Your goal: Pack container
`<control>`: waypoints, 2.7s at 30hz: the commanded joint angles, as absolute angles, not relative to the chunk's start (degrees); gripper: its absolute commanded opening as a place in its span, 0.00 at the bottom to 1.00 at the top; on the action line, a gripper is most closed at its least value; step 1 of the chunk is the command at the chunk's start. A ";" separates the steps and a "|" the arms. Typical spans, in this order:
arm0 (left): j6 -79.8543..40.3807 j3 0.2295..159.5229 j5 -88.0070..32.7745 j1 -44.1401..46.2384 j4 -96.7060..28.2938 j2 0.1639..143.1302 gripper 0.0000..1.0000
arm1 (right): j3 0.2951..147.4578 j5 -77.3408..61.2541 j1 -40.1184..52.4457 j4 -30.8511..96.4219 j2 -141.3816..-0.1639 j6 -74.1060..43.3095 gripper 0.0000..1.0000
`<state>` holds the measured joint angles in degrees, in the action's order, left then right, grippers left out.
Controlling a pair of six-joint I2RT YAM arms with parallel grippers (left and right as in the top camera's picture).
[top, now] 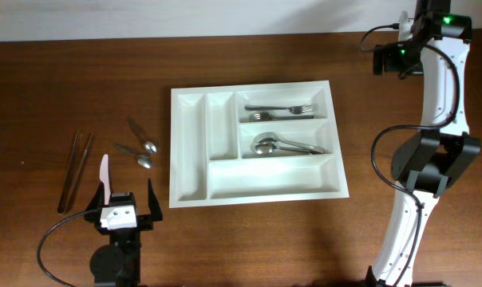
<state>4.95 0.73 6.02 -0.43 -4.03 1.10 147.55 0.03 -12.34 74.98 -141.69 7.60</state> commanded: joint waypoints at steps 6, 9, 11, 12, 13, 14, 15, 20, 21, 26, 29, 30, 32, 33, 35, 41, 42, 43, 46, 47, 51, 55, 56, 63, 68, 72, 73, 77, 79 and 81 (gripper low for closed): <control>5.50 0.54 5.80 -0.64 -4.10 0.67 0.99 | 148.55 0.30 -12.40 74.98 -140.25 6.11 0.99; 6.17 0.54 6.11 -0.67 -3.14 0.67 0.99 | 148.55 0.30 -12.40 74.98 -140.25 6.11 0.99; 6.15 0.54 6.11 -0.67 -2.96 0.67 0.99 | 148.55 0.30 -12.40 74.98 -140.25 6.11 0.99; 6.15 0.54 6.04 -0.67 -2.94 0.67 0.99 | 148.55 0.30 -12.40 74.98 -140.25 6.11 0.99; 6.13 0.54 5.96 -0.64 -2.44 0.67 0.99 | 148.55 0.30 -12.40 74.98 -140.25 6.13 0.99; 6.13 0.58 5.72 -0.64 -1.48 0.67 0.99 | 148.55 0.30 -12.40 74.96 -140.25 6.11 0.99; 6.13 0.73 5.82 -0.67 -0.58 0.67 0.99 | 148.55 0.30 -12.40 74.98 -140.25 6.11 0.99; 6.13 6.81 6.94 -0.67 -3.31 1.76 0.99 | 148.55 0.30 -12.40 74.96 -140.25 6.13 0.99; 6.15 9.30 7.68 -0.67 -5.13 3.16 0.99 | 148.55 0.30 -12.40 74.98 -140.25 6.11 0.99; 9.65 21.19 7.99 -0.67 -6.50 12.51 0.99 | 148.55 0.30 -12.40 74.98 -140.25 6.11 0.99; 18.22 33.23 8.01 -0.67 -8.58 24.23 0.99 | 148.55 0.30 -12.40 74.98 -140.25 6.11 0.99; 19.88 36.18 8.01 -0.67 -9.69 27.09 0.99 | 148.55 0.30 -12.40 74.98 -140.25 6.11 0.99; 22.20 42.15 8.03 -0.67 -12.29 33.15 0.99 | 148.55 0.30 -12.40 74.98 -140.25 6.11 0.99; 22.85 45.36 8.01 -0.67 -13.65 36.62 0.99 | 148.55 0.30 -12.40 74.98 -140.25 6.11 0.99; 22.81 50.41 7.94 -0.64 -14.66 42.83 0.99 | 148.55 0.30 -12.40 74.98 -140.25 6.13 0.99; 22.81 55.18 7.94 -0.64 -13.72 56.03 0.99 | 148.55 0.30 -12.40 74.98 -140.25 6.11 0.99; 22.55 55.18 7.90 -0.64 -12.88 57.69 0.99 | 148.55 0.30 -12.40 74.98 -140.25 6.11 0.98; 20.56 55.18 7.77 -0.64 -12.08 59.00 0.99 | 148.55 0.30 -12.40 74.98 -140.25 6.11 0.99; 3.79 55.20 8.03 -1.02 -12.08 63.75 0.99 | 148.55 0.30 -12.40 74.98 -140.25 6.11 0.99; -0.45 55.31 8.43 -1.37 -12.97 65.04 0.99 | 148.55 0.30 -12.40 74.98 -140.25 6.11 0.99; -20.05 58.78 12.49 -5.43 -23.05 72.40 0.99 | 148.55 0.30 -12.40 74.98 -140.25 6.11 0.99; -20.36 59.94 13.04 -7.64 -25.58 78.35 0.99 | 148.55 0.30 -12.40 74.98 -140.25 6.11 0.99; -20.36 59.94 12.93 -7.81 -25.63 79.33 0.99 | 148.55 0.30 -12.40 74.98 -140.25 6.11 0.99; -20.34 59.94 12.88 -8.05 -25.69 90.45 0.99 | 148.55 0.30 -12.40 74.96 -140.25 6.11 0.99; -20.34 59.94 12.88 -8.05 -23.62 94.02 0.99 | 148.55 0.30 -12.40 74.98 -140.25 6.13 0.99; -20.36 59.94 12.88 -8.05 -22.04 94.32 0.99 | 148.55 0.30 -12.40 74.98 -140.25 6.11 0.99; -20.38 59.94 12.62 -8.05 -21.08 94.52 0.99 | 148.55 0.30 -12.40 74.98 -140.25 6.11 0.99; -29.52 59.94 11.79 -8.05 -20.08 96.20 0.99 | 148.55 0.30 -12.40 74.98 -140.25 6.11 0.99; -35.99 59.94 11.60 -8.05 -19.99 97.91 0.99 | 148.55 0.30 -12.40 74.98 -140.25 6.11 0.99; -39.88 59.94 11.46 -8.05 -19.94 99.24 0.99 | 148.55 0.30 -12.40 74.98 -140.25 6.11 0.99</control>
